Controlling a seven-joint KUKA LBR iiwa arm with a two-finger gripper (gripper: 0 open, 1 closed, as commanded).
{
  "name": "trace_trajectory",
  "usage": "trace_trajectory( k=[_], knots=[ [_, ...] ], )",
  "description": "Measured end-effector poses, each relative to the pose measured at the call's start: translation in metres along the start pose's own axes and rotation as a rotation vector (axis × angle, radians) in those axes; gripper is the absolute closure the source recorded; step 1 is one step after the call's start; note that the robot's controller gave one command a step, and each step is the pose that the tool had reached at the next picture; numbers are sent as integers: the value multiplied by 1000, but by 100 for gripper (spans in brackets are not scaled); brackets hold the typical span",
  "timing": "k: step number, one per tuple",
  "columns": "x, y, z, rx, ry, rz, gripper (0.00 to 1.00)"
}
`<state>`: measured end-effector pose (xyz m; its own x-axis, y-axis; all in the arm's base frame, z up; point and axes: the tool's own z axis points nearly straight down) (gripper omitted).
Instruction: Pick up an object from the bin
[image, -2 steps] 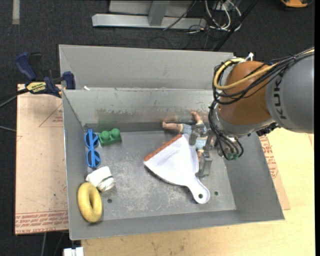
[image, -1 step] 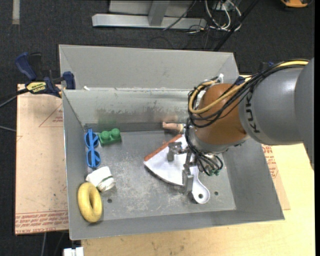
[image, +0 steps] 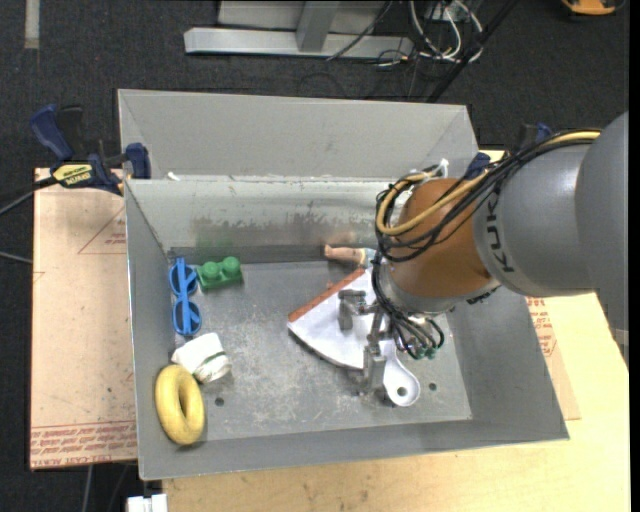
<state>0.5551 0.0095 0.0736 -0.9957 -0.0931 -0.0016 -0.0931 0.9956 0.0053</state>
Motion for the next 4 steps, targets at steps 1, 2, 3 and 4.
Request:
trace_trajectory(
  k=[1,2,3,4],
  knots=[
    [-2,-6,-4,2,-3,74,0],
    [42,-10,2,-1,-6,-28,100],
    [42,-10,2,-1,-6,-28,100],
    [34,-20,3,-4,-4,-169,100]
  ],
)
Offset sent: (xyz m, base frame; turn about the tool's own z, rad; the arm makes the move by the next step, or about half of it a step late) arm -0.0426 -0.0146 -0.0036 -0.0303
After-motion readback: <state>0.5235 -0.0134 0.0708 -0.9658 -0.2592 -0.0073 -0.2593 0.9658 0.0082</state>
